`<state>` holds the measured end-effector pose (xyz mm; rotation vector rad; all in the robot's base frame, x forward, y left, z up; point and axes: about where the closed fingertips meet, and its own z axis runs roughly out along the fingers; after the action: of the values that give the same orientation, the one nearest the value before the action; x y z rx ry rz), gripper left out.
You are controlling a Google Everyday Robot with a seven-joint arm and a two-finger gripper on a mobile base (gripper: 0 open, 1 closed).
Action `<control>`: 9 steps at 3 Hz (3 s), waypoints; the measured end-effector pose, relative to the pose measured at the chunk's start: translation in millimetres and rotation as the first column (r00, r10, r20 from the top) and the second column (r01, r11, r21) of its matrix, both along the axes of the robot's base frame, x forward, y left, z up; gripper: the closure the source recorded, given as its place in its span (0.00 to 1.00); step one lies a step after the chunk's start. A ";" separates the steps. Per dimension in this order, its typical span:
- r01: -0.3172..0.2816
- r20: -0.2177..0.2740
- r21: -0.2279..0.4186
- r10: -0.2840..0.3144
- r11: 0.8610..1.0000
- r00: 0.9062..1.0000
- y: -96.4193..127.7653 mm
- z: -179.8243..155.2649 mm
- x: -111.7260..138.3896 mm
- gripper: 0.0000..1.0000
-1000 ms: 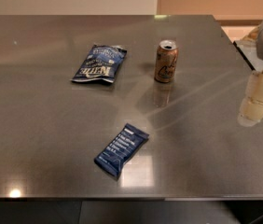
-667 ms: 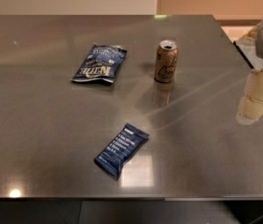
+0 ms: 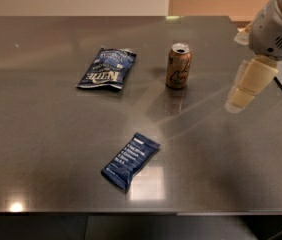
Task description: Move orange can near rxbar blueberry
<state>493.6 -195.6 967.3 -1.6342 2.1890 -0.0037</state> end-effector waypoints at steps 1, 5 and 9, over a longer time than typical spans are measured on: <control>0.010 0.008 0.050 -0.010 0.999 1.000 11.0 -9.8 35.5 0.00; 0.031 -0.026 0.293 -0.025 0.956 0.999 50.3 -58.4 159.0 0.00; -0.031 -0.052 0.401 0.057 0.915 0.997 71.3 -48.3 162.6 0.65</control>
Offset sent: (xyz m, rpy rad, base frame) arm 0.1257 0.0308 -0.0349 0.1836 -0.0162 -0.0502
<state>656.1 -124.3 919.0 -1.4614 2.0255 0.4849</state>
